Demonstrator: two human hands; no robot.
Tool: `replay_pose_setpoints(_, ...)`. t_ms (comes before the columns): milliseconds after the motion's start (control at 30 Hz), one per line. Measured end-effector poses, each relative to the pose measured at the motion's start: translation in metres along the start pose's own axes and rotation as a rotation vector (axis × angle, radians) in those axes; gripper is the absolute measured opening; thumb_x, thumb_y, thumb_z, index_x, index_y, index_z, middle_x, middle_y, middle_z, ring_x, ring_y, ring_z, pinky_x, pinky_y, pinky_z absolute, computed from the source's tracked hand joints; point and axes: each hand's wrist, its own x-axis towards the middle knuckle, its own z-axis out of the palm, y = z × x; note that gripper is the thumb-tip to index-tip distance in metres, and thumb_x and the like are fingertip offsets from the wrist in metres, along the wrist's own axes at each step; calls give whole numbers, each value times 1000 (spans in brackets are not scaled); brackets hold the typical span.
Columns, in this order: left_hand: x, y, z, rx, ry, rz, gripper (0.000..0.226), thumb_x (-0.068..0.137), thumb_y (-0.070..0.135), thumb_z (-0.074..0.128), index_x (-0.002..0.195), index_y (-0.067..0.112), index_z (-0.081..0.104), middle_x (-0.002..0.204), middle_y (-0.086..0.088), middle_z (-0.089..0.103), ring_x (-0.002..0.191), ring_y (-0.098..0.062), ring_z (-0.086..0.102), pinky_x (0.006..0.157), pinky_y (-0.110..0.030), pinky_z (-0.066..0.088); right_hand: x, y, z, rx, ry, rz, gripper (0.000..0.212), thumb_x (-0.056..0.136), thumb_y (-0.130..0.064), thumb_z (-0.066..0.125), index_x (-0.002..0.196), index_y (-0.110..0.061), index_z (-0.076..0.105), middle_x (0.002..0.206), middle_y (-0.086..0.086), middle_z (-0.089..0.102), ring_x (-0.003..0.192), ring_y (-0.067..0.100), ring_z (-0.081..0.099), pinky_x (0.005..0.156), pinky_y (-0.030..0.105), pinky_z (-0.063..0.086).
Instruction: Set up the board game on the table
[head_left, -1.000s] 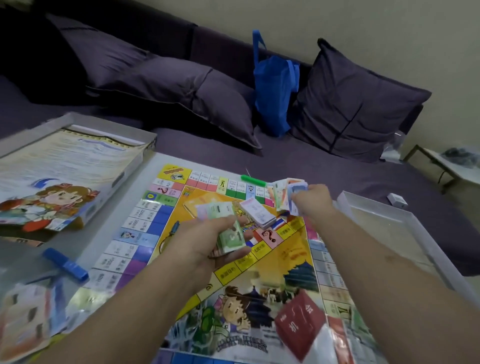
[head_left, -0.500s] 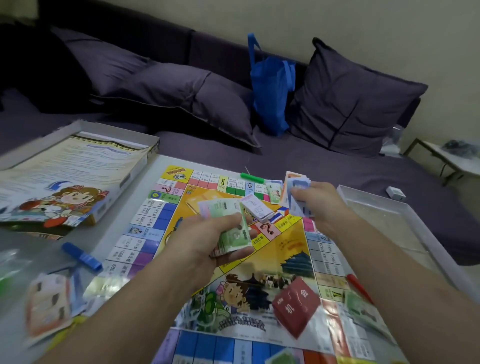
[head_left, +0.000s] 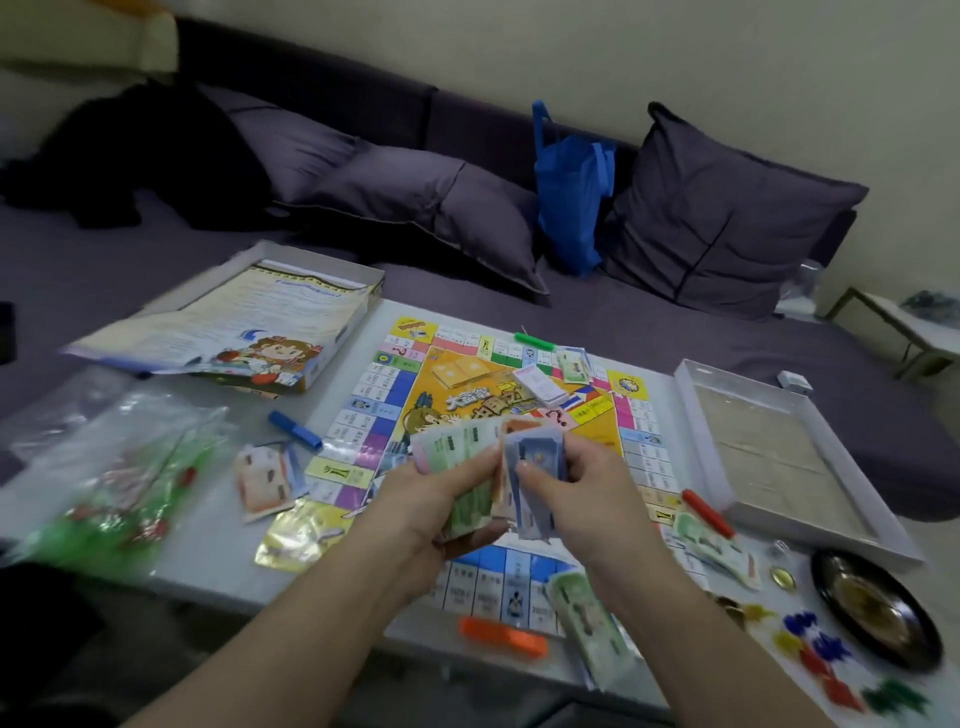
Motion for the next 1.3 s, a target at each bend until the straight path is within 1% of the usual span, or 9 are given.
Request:
replay_pose_setpoints(100, -20, -4, -18, -12, 35, -16, 41, 74, 26, 91, 109, 12, 76, 96, -15, 80, 74, -27, 77, 51, -32, 59, -16, -2, 17, -15, -9, -10, 12, 97, -18, 74, 94, -29, 76, 81, -7, 76, 74, 11, 71, 62, 28, 60)
replay_pose_setpoints(200, -35, 3, -37, -26, 57, -31, 39, 79, 29, 89, 109, 8, 74, 95, -17, 80, 75, -30, 78, 52, -35, 62, -21, -8, 36, -2, 15, -10, 14, 96, -16, 74, 89, -28, 75, 75, -12, 75, 66, 2, 68, 50, 18, 51)
replay_pose_setpoints(400, -36, 39, -97, -77, 264, 62, 20, 100, 14, 66, 112, -3, 70, 95, -18, 80, 86, -30, 80, 57, -43, 65, -2, -29, 87, 25, -30, 55, 14, 97, -12, 72, 90, -23, 77, 87, 6, 76, 78, 23, 70, 64, 40, 57)
replay_pose_setpoints(533, -36, 63, -138, -35, 455, 157, 12, 101, -1, 56, 109, -3, 65, 101, -18, 78, 82, -27, 80, 55, -46, 65, 14, -33, 139, -51, -128, 93, 9, 95, -10, 70, 93, -17, 76, 86, 10, 75, 76, 24, 72, 60, 37, 58)
replay_pose_setpoints(700, -34, 78, -168, -41, 569, 221, 14, 95, -7, 61, 108, -8, 65, 104, -24, 74, 65, -32, 78, 47, -39, 61, 34, -35, 201, -155, -240, 111, 10, 88, -9, 74, 82, -16, 73, 83, 1, 74, 83, 22, 72, 78, 43, 63)
replay_pose_setpoints(833, -26, 80, -178, -63, 570, 222, 17, 93, -5, 66, 111, -6, 65, 107, -27, 73, 68, -38, 78, 52, -42, 63, 44, -30, 225, -266, -237, 89, 8, 89, -15, 74, 85, -19, 69, 83, -1, 69, 78, 17, 65, 60, 30, 50)
replay_pose_setpoints(933, -24, 79, -176, -76, 564, 224, 18, 90, -3, 73, 107, -5, 68, 106, -26, 72, 73, -42, 77, 51, -43, 63, 42, -28, 220, -229, -192, 87, 3, 88, -12, 72, 90, -10, 73, 88, 9, 73, 86, 28, 71, 69, 38, 56)
replay_pose_setpoints(1033, -26, 75, -166, -79, 510, 219, 16, 87, -1, 78, 101, -2, 70, 99, -22, 75, 73, -38, 77, 47, -42, 62, 33, -32, 193, -150, -172, 91, 7, 91, -10, 72, 86, -15, 72, 82, 6, 72, 78, 24, 70, 76, 47, 61)
replay_pose_setpoints(1300, -36, 46, -106, 11, 150, 128, 34, 78, 14, 89, 109, 6, 76, 93, -14, 81, 78, -31, 80, 54, -38, 63, -5, -41, 91, 239, -213, 105, 10, 102, -12, 66, 106, -11, 75, 85, 6, 79, 67, 14, 72, 54, 26, 53)
